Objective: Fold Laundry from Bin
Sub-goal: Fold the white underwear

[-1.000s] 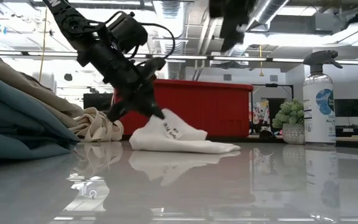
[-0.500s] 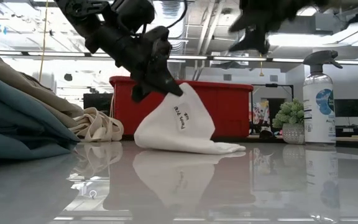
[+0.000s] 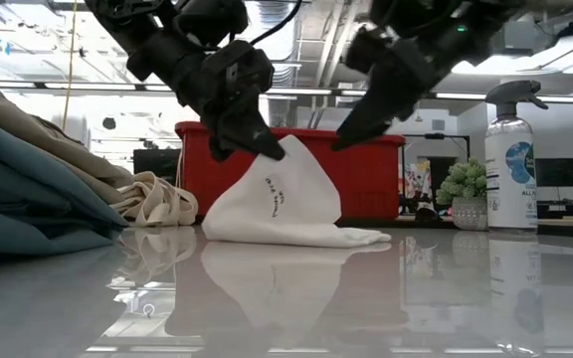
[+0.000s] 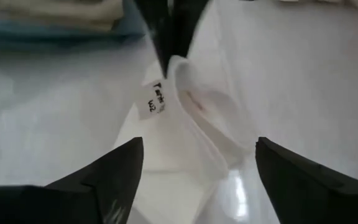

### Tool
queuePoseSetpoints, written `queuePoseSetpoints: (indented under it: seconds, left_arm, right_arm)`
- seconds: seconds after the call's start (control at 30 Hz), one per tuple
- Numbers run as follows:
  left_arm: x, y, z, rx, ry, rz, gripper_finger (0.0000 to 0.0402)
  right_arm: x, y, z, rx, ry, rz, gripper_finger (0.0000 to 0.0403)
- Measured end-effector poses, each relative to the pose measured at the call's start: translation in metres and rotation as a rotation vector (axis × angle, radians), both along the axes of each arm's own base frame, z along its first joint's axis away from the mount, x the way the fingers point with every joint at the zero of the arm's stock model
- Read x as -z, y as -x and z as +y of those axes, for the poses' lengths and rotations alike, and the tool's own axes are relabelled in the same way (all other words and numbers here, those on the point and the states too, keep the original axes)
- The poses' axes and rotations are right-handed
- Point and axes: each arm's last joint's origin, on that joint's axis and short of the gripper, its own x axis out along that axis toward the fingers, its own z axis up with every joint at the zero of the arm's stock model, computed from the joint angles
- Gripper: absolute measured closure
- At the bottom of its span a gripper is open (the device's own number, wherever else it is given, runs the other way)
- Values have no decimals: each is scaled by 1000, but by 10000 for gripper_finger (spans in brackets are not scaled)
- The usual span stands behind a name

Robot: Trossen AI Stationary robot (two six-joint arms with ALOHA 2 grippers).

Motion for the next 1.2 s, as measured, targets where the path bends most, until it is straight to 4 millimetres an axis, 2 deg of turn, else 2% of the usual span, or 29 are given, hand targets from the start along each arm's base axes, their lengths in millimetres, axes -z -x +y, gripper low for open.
queuePoseSetpoints:
  seconds: [0.13, 0.27, 0.47, 0.6, 0.93, 1.2]
  left_arm:
    - [0, 0, -3, 15, -50, 5, 401]
    - [1, 0, -6, 38, -76, 5, 401]
    - [1, 0, -13, 85, -106, 4, 401]
    - [1, 0, -19, 112, -140, 1, 401]
    - [0, -1, -20, 152, -198, -8, 401]
    - [0, -1, -20, 162, -215, -12, 401]
  right_arm:
    - [7, -26, 4, -94, 81, 64, 50]
    - [17, -47, 3, -156, 140, 187, 45]
    - [28, -68, -11, -147, 170, 271, 48]
    - [32, -74, -19, -182, 203, 288, 48]
    - [30, -76, -18, -323, 298, 248, 48]
    - [25, -83, -17, -351, 309, 148, 49]
